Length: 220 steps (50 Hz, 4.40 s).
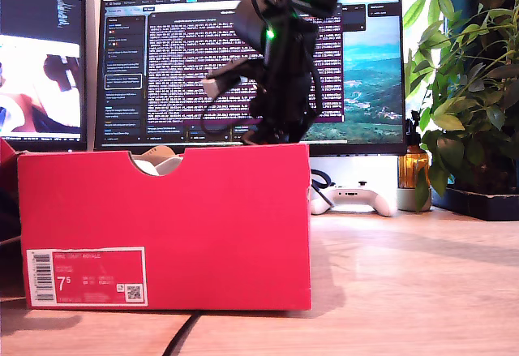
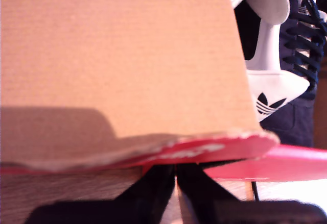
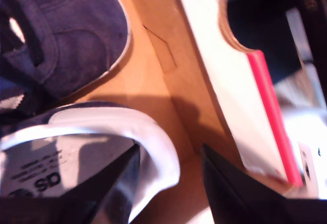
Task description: Pack the blue shoes by picking the first shoe and placing it inside the red shoebox, left side, then picking and rotating the second shoe and placing it in the shoebox
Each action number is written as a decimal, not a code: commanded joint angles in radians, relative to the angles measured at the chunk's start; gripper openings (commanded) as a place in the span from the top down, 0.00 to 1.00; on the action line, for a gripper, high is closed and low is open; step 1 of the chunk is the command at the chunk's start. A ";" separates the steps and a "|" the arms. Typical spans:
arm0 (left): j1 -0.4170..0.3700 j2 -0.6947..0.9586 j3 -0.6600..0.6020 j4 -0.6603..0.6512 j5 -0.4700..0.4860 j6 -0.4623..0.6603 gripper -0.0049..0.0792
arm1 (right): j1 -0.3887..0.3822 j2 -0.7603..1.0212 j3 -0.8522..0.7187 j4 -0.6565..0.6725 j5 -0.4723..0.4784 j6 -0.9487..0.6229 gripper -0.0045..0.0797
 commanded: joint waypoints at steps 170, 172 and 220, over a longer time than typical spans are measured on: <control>0.148 -0.476 -0.025 0.112 -0.420 0.477 0.97 | -0.220 -0.623 -0.539 -0.019 -0.218 0.548 0.95; 0.177 -0.490 -0.025 0.098 -0.410 0.477 0.97 | -0.220 -0.623 -0.538 -0.018 -0.232 0.548 0.95; 0.344 -0.794 -0.104 -0.158 -0.253 0.425 0.96 | -0.198 -0.870 -0.539 0.063 -0.146 0.617 0.95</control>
